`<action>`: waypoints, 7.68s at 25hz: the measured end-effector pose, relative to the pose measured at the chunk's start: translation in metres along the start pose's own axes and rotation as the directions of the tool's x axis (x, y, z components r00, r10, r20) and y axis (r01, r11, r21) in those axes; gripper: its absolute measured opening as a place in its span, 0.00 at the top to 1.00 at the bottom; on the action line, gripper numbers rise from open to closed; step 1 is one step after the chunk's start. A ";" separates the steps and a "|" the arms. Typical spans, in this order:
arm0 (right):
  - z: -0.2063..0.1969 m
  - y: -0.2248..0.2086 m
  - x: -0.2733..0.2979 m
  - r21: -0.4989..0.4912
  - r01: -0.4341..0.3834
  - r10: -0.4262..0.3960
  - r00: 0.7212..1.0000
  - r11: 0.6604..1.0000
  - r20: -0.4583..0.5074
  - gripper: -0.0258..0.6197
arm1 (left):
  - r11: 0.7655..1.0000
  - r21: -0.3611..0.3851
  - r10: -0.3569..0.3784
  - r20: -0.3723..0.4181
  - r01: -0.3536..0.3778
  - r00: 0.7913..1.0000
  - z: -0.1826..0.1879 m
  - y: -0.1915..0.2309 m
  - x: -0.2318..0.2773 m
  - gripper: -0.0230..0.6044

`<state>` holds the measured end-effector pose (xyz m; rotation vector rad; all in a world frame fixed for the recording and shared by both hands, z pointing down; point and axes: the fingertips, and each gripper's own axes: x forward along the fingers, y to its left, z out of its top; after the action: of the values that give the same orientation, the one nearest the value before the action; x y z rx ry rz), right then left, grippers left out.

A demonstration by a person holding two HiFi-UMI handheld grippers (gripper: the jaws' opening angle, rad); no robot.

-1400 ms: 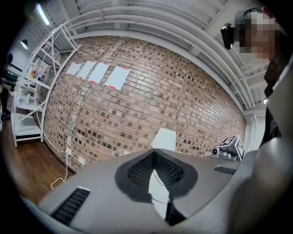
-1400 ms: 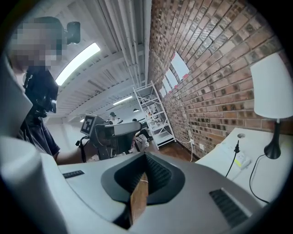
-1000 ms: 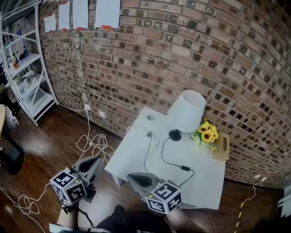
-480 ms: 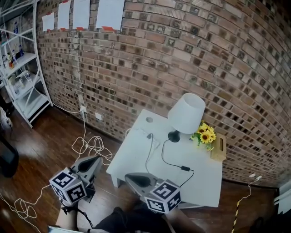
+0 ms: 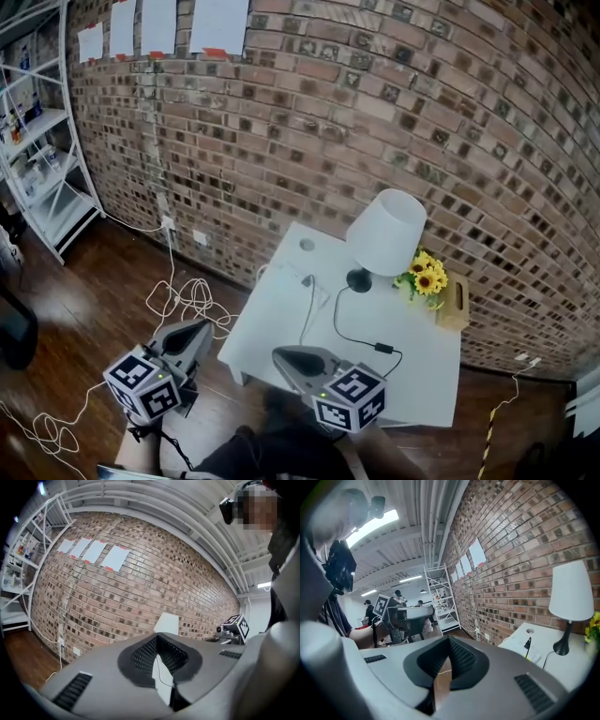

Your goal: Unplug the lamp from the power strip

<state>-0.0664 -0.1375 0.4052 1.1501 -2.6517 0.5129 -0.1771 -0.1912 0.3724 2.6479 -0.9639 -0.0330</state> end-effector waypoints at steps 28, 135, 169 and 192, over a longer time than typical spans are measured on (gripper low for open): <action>-0.063 -0.254 0.025 0.166 0.206 -0.179 0.970 0.964 -0.167 0.96 | 0.975 0.145 -0.104 -0.372 0.169 0.922 -0.078 0.026 0.257 0.92; -0.138 -0.332 0.112 0.141 0.180 -0.081 0.848 0.974 -0.524 0.96 | 0.863 0.396 -0.057 -0.543 0.315 0.838 -0.121 0.036 0.425 0.79; -0.143 -0.338 0.107 0.119 0.540 -0.320 0.646 0.833 -0.693 0.96 | 0.805 0.305 -0.265 -0.582 0.509 0.769 -0.133 0.115 0.485 0.79; -0.141 -0.338 0.105 0.222 0.507 -0.275 0.727 0.833 -0.629 0.96 | 0.770 0.329 -0.148 -0.741 0.546 0.655 -0.217 0.140 0.529 0.73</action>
<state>0.1186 -0.3669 0.6467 1.3511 -1.7522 1.1181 0.1726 -0.5620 0.6674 2.8786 -0.1620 1.2130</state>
